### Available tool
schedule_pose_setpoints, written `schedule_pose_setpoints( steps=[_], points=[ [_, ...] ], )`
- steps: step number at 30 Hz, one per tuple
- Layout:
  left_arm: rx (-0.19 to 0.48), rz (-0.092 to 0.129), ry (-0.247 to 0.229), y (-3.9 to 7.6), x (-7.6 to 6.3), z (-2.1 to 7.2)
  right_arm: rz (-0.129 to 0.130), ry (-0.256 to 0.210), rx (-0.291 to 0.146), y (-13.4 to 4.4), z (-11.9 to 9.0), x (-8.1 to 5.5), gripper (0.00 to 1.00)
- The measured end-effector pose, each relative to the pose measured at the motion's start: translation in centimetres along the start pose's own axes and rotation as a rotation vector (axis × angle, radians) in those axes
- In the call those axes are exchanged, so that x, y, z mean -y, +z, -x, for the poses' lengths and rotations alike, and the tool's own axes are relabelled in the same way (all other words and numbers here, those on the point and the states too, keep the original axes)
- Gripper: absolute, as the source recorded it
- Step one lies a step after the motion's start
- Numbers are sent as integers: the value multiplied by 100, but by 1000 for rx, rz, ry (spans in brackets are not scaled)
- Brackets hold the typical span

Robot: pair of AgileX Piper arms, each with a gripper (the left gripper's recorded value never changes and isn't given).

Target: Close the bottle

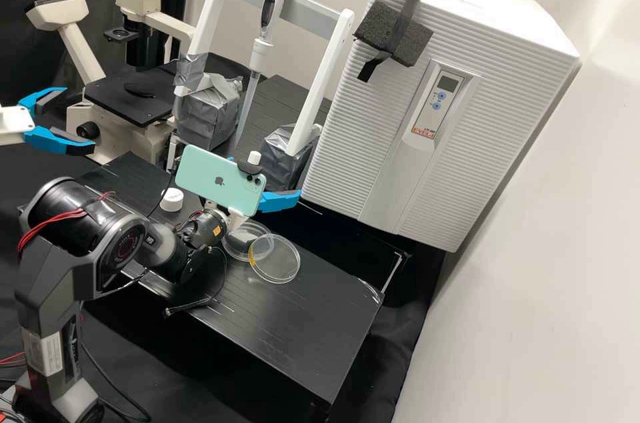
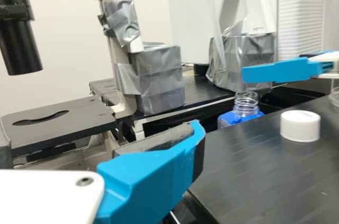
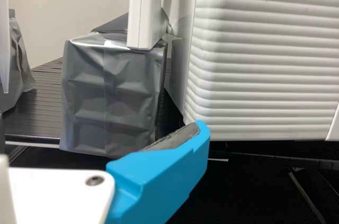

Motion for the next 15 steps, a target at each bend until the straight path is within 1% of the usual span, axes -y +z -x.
schedule_pose_setpoints(
  steps=[1,3,7,9,11,15],
  points=[
    [1,13,6,11,-10,38,0,0,0,0,0,0,100],
    [5,30,16,31,-27,103,0,0,0,0,0,0,100],
    [12,54,28,67,-38,209,0,0,0,0,0,0,100],
    [15,66,30,81,-35,246,0,0,0,0,0,0,100],
    [24,73,30,104,-31,270,0,0,0,0,0,0,100],
    [39,75,23,136,-13,282,0,0,0,0,0,0,100]
  ],
)
